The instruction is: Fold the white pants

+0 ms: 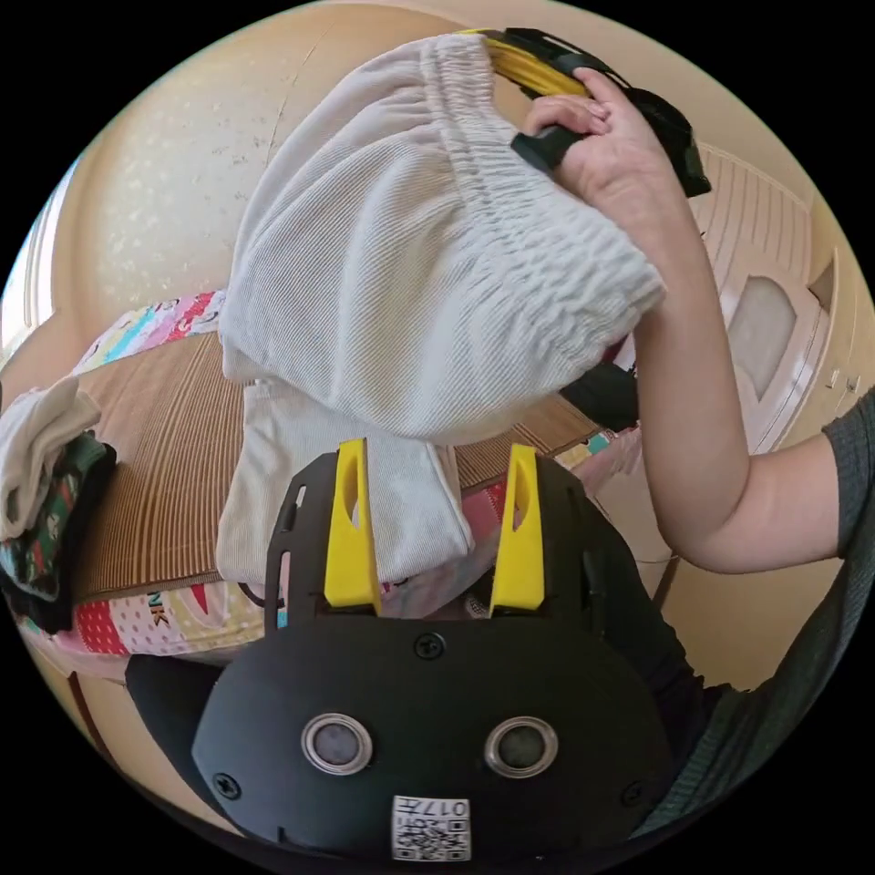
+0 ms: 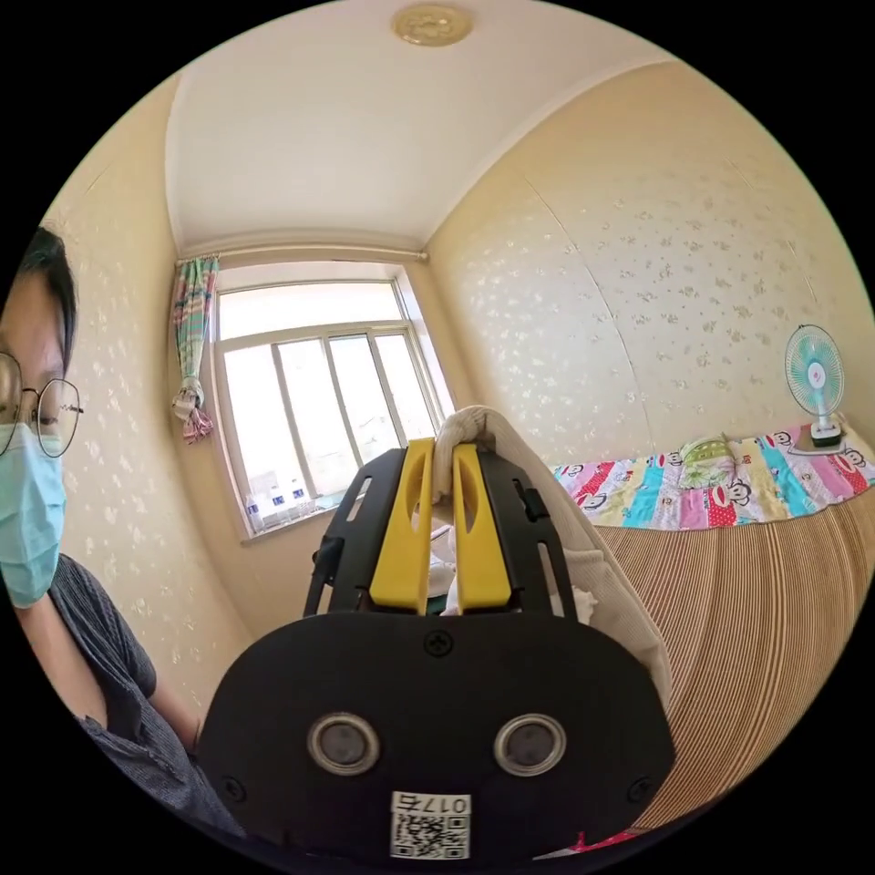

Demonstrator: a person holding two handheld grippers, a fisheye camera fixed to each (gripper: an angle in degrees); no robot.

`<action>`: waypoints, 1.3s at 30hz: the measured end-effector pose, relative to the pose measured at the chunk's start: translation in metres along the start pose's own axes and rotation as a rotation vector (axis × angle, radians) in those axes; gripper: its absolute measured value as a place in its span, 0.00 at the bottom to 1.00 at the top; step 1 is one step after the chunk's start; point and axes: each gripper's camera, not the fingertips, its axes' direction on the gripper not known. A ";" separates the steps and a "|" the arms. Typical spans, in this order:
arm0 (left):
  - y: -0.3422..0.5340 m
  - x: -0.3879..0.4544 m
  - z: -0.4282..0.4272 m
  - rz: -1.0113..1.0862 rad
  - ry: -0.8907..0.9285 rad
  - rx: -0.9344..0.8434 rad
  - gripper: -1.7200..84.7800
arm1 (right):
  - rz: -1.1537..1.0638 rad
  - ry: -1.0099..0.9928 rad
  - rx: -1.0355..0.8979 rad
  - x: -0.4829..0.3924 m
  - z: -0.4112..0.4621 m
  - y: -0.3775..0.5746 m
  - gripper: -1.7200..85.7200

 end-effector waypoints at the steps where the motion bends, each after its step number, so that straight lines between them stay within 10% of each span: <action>1: -0.003 0.003 -0.013 -0.010 -0.069 0.031 0.27 | 0.002 0.022 -0.018 -0.005 0.009 -0.003 0.03; 6: -0.004 -0.038 -0.025 -0.248 -0.332 0.001 0.26 | 0.082 0.156 -0.244 -0.008 0.079 -0.012 0.04; 20: 0.092 -0.289 -0.021 -0.588 -0.030 0.021 0.09 | 0.083 0.140 -0.545 0.104 0.104 0.128 0.13; 39: 0.094 -0.336 0.034 -0.640 -0.061 0.050 0.09 | -0.228 0.587 -0.806 0.035 0.141 0.263 0.17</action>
